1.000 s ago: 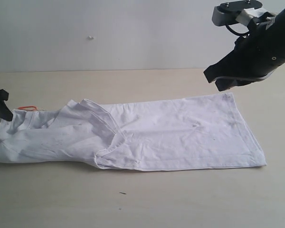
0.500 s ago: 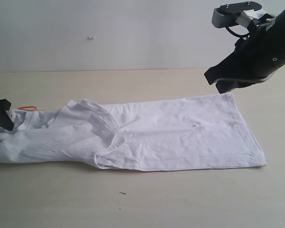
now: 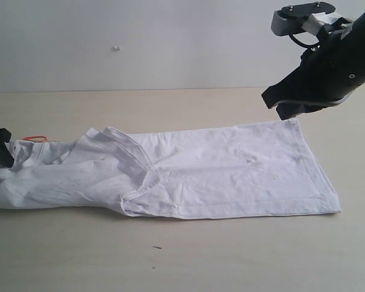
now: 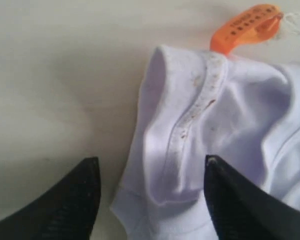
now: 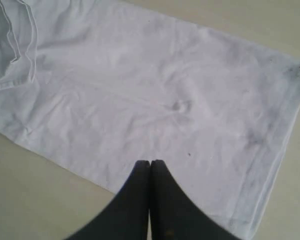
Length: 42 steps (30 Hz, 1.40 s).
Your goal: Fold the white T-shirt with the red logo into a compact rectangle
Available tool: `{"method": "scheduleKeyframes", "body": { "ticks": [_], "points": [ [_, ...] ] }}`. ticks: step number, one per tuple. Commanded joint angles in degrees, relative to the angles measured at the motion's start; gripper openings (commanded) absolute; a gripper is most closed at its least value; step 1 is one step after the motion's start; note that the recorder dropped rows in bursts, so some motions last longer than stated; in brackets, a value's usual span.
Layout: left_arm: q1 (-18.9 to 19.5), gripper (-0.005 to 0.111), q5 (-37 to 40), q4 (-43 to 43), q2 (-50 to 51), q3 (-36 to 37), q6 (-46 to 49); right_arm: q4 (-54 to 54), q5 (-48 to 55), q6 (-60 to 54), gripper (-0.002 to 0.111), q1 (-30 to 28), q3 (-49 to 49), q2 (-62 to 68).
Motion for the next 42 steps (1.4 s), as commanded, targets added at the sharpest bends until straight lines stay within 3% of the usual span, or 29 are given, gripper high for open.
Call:
{"method": "scheduleKeyframes", "body": {
  "ticks": [1,6,8,13,21,26,31,35,39,42],
  "points": [
    [0.1,0.059,0.5,0.2,0.9,-0.2,-0.2,0.1,0.2,-0.4,0.000,-0.1,0.0,-0.6],
    [0.1,0.056,1.5,0.1,1.0,-0.2,0.0,0.1,0.2,-0.4,0.000,-0.1,0.0,-0.6],
    [-0.1,0.043,2.6,-0.2,1.0,-0.2,0.4,0.1,0.2,-0.4,0.000,-0.1,0.0,-0.6],
    [-0.5,0.000,4.6,-1.3,0.9,-0.2,1.2,0.1,0.3,-0.4,0.000,-0.1,0.0,-0.6],
    [-0.5,0.000,4.1,-6.1,-3.0,-0.2,1.5,-1.0,-0.5,-0.3,0.000,-0.1,-0.3,-0.6],
    [-2.6,0.000,6.2,-10.7,-8.1,-1.4,1.5,-4.4,-0.6,2.7,0.000,-0.1,-1.9,-0.7],
    [-9.2,0.000,8.5,-11.8,-13.3,-5.2,1.0,-10.1,-1.9,6.2,0.000,-0.1,-1.8,-0.9],
    [-16.2,0.000,10.7,-13.9,-16.0,-10.0,-1.3,-20.9,-4.0,17.4,0.000,-0.8,-1.8,-1.6],
    [-25.4,0.000,10.2,-13.9,-16.7,-15.0,-5.6,-30.1,-7.2,29.4,0.000,-5.6,-1.8,-4.3],
    [-33.4,0.000,6.7,-13.9,-15.2,-18.4,-6.7,-26.2,-9.5,30.6,0.000,-10.2,-1.8,-6.6]
  ]
}}
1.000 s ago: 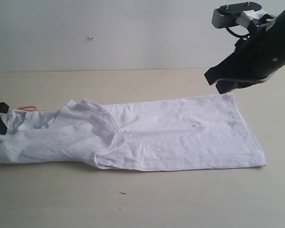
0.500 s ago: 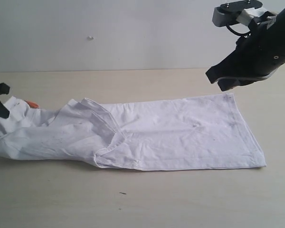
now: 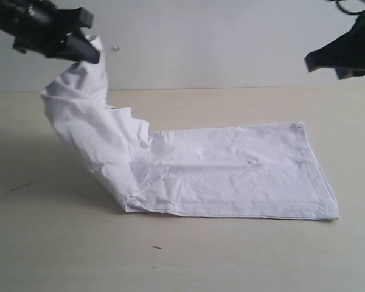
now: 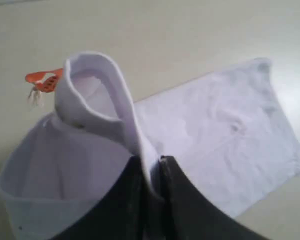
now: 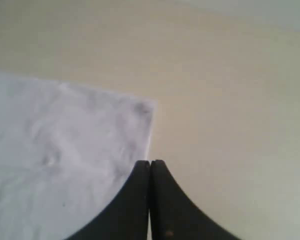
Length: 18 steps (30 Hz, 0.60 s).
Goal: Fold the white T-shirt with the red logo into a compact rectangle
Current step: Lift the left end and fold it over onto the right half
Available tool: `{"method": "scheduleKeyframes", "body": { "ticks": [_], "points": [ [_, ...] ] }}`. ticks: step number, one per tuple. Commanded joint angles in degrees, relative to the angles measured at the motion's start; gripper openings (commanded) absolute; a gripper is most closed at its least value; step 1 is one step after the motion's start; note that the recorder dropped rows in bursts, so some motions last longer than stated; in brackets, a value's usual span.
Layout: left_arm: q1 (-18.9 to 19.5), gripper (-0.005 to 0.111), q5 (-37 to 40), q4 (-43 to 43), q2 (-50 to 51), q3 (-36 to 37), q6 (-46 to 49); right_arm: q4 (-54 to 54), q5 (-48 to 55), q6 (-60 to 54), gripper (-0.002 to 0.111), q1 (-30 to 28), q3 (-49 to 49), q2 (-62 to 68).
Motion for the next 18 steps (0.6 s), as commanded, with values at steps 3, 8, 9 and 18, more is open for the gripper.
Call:
{"method": "scheduleKeyframes", "body": {
  "ticks": [3,8,9,18],
  "points": [
    [-16.4,0.000,-6.8,-1.1,4.0,-7.1,-2.4,9.3,-4.0,-0.4,0.000,-7.7,-0.4,-4.7],
    [-26.3,0.007,-9.8,-0.8,11.8,-11.7,-2.4,18.6,-3.0,-8.2,0.000,-7.9,-0.4,-5.1],
    [-27.8,0.016,-10.9,-0.6,13.9,-12.7,-2.0,19.8,-2.6,-9.2,0.000,-7.9,-0.4,-5.1],
    [-29.8,0.057,-16.6,14.6,18.5,-17.2,-16.4,26.4,0.5,-15.7,0.002,-7.8,-0.3,-2.7]
  ]
}}
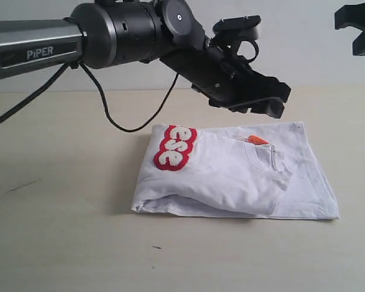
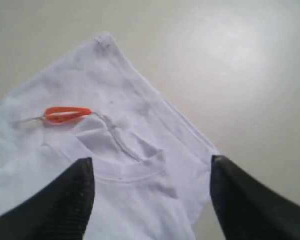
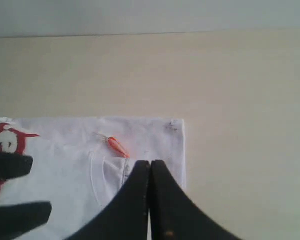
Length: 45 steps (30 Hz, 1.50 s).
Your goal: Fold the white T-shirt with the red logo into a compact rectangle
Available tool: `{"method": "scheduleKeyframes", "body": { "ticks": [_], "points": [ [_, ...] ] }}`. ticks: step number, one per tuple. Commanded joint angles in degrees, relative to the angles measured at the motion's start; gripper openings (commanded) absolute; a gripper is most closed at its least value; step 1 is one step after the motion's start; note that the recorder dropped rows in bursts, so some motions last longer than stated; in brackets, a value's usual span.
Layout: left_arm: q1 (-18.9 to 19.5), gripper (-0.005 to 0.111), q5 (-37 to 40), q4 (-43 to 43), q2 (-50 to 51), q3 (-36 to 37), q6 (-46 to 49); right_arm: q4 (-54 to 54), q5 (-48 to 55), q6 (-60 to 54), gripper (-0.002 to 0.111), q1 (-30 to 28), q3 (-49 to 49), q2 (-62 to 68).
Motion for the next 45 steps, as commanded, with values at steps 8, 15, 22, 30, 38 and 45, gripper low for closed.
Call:
{"method": "scheduleKeyframes", "body": {
  "ticks": [8,15,22,30,38,45],
  "points": [
    [7.2,0.051,9.6,22.1,-6.8,-1.4,-13.5,5.4,5.7,-7.4,0.042,-0.7,-0.4,14.3],
    [12.7,0.047,12.7,23.3,-11.0,1.3,-13.3,5.8,6.6,-9.6,0.043,-0.7,-0.4,25.2],
    [16.7,0.047,11.9,23.5,-16.1,7.9,-11.5,18.6,3.8,-21.4,0.043,-0.7,-4.5,32.2],
    [19.6,0.047,6.6,23.7,-17.7,14.5,-8.8,35.5,-5.2,-38.2,0.043,-0.6,-5.1,41.0],
    [22.3,0.047,5.9,23.6,-17.7,15.7,-8.8,42.3,-3.5,-45.5,0.026,-0.6,-5.1,42.5],
    [22.3,0.047,3.9,23.4,-17.7,17.5,-8.8,42.1,-1.0,-48.3,0.000,-0.6,-5.1,38.3]
  ]
}}
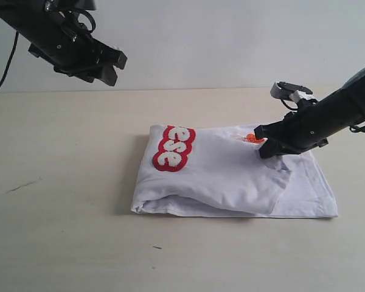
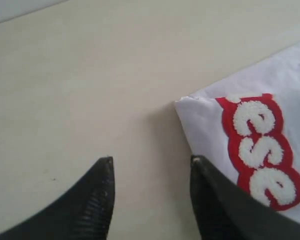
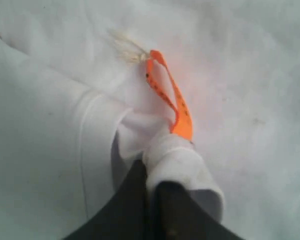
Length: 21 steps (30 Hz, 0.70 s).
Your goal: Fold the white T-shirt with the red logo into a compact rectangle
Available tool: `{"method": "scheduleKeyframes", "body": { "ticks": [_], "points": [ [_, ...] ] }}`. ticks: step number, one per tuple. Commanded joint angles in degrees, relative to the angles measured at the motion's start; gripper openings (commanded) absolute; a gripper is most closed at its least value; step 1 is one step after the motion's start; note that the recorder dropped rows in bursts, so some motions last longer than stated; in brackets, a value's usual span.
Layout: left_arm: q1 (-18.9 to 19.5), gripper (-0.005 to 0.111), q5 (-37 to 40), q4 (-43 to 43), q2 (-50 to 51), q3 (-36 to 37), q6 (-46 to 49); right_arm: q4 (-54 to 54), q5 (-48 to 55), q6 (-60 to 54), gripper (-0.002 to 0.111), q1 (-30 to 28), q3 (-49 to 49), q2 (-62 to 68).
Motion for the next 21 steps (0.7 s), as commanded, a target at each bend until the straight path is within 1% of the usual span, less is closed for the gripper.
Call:
{"method": "scheduleKeyframes", "body": {
  "ticks": [1,4,8,10,13,15,17,18,21],
  "points": [
    [0.1,0.047,-1.1,-0.2,-0.7,0.2,0.2,-0.2,1.2,-1.0,0.000,-0.2,-0.4,-5.1],
    [0.1,0.047,-1.3,-0.2,-0.7,0.2,0.2,-1.5,0.9,-0.3,0.000,-0.2,-0.4,-10.1],
    [0.1,0.047,-1.8,-0.2,-0.7,0.2,0.2,-5.0,-0.2,4.5,0.000,0.5,-0.4,-16.4],
    [0.1,0.047,-1.8,-0.2,-0.7,0.2,0.2,-11.4,-0.9,8.4,0.000,1.5,-0.4,-19.0],
    [0.1,0.047,-1.8,-0.2,-0.7,0.2,0.2,-29.6,-2.0,22.2,0.000,3.0,-0.6,-22.6],
    [0.1,0.047,-1.8,-0.2,-0.7,0.2,0.2,-42.4,0.6,32.9,0.000,3.9,-2.1,-24.2],
    [0.1,0.047,-1.8,-0.2,-0.7,0.2,0.2,-50.4,4.1,40.5,0.000,4.6,-3.8,-25.2],
    [0.1,0.047,-1.8,-0.2,-0.7,0.2,0.2,-52.7,5.8,43.5,0.000,4.8,-4.7,-25.6],
    [0.1,0.047,-1.8,-0.2,-0.7,0.2,0.2,-53.1,10.0,44.1,0.000,4.8,-6.8,-26.4]
  ]
}}
